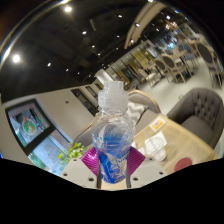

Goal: Pour water

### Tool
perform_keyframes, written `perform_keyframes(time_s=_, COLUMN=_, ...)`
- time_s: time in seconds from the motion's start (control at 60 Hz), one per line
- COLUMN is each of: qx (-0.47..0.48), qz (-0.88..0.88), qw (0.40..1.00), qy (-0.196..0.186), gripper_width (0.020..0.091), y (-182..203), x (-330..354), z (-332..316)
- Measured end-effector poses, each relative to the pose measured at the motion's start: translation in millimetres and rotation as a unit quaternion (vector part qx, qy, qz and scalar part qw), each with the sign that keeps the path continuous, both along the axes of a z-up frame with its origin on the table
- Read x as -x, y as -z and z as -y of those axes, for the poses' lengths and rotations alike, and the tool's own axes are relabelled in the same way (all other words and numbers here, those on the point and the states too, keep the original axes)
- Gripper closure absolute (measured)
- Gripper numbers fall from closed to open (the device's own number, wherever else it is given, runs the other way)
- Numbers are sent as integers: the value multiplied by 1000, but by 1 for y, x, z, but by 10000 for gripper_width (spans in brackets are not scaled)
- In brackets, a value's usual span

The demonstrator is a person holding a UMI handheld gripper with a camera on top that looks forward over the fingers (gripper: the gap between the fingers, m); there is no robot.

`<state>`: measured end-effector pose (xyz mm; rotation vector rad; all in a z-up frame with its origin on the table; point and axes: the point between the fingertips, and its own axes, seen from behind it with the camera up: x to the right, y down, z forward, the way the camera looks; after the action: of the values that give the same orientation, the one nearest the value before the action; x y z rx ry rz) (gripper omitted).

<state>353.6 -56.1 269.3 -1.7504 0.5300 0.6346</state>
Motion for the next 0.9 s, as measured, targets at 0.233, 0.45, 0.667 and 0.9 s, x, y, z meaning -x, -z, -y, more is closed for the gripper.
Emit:
perform_keyframes(time_s=0.233, qx=20, qz=277, qw=960, qy=33, gripper_width=774, y=39, x=-101, z=-8)
perform_keyframes(time_s=0.45, qx=76, qz=350, qw=934, qy=14, gripper_width=775, y=131, x=-133, z=5)
perform_keyframes(time_s=0.667, qx=91, qz=355, qw=930, qy=14, gripper_width=755, y=197, x=-145, z=8)
perform_keyframes(time_s=0.9, qx=80, qz=324, qw=942, qy=48, gripper_width=610, y=192, x=-152, z=12)
